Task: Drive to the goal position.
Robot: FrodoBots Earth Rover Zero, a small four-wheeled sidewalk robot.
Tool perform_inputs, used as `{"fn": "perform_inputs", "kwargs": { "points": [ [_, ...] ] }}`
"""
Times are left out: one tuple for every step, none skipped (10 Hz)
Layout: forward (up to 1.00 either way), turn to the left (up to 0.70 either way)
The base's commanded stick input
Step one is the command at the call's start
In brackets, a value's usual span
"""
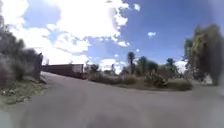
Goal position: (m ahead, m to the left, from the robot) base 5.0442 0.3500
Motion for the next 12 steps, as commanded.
{"fn": "perform_inputs", "kwargs": {
  "points": [
    [0.85,0.00],
    [0.85,0.00],
    [0.85,0.00],
    [0.85,0.00],
    [0.85,0.00],
    [0.85,0.10],
    [0.85,0.24],
    [0.85,0.34],
    [0.85,0.34],
    [0.85,0.34],
    [0.85,0.34],
    [0.85,0.34]
  ]
}}
